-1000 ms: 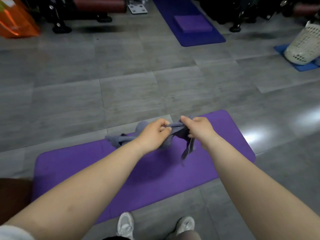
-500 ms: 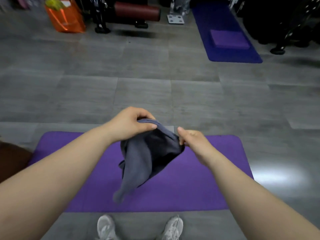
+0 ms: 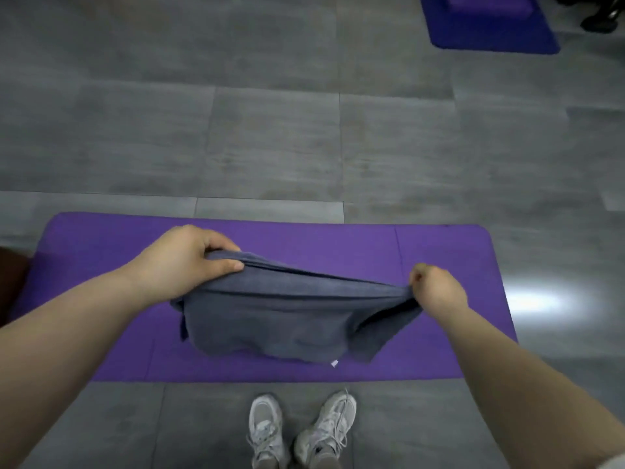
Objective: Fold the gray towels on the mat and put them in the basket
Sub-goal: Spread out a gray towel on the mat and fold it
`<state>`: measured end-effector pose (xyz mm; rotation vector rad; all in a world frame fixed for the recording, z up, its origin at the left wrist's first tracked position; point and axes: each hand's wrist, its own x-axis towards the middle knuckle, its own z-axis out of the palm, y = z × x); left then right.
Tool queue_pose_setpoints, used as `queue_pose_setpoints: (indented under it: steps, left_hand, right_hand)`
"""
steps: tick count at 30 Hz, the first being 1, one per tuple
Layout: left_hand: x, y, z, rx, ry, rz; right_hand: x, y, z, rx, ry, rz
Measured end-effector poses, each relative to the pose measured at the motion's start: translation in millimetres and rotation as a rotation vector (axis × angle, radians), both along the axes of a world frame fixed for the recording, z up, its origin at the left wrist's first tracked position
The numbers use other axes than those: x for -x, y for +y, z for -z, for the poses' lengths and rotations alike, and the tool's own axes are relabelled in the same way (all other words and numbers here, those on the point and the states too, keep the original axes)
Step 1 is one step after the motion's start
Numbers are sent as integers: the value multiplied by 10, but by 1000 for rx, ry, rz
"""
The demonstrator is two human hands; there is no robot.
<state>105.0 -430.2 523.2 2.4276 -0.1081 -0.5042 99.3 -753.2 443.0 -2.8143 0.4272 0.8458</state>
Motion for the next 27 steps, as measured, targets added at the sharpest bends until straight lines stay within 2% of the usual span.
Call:
queue_pose_setpoints:
  steps: [3, 6, 10, 13, 16, 19, 23, 25, 27]
  left_hand:
    - [-161, 70, 281, -13, -97, -118]
    - [-282, 31, 380, 61, -100, -167]
    - [-278, -157, 735, 124, -75, -50]
    - [-196, -290, 1253, 178, -30, -19]
    - [-106, -354, 1879, 241, -7, -73]
    - [2, -366, 2523, 323, 17, -187]
    - [137, -200, 3302, 433, 196, -382]
    - [162, -75, 3619, 553, 304, -393]
    - [163, 5, 3905, 577, 336, -289]
  right_hand:
    - [-194, -141, 181, 139, -109, 33]
    - [-327, -89, 264, 93, -214, 14]
    - [-309, 350, 596, -259, -135, -169]
    - [-204, 933, 1040, -545, -159, -260]
    - [-124, 1392, 1661, -639, -249, -280]
    - [-141, 1482, 2347, -563, -270, -286]
    - [-357, 1123, 3298, -234, -286, -439]
    - [-486, 945, 3739, -76, -314, -418]
    - [-576, 905, 4167, -20, -247, -365]
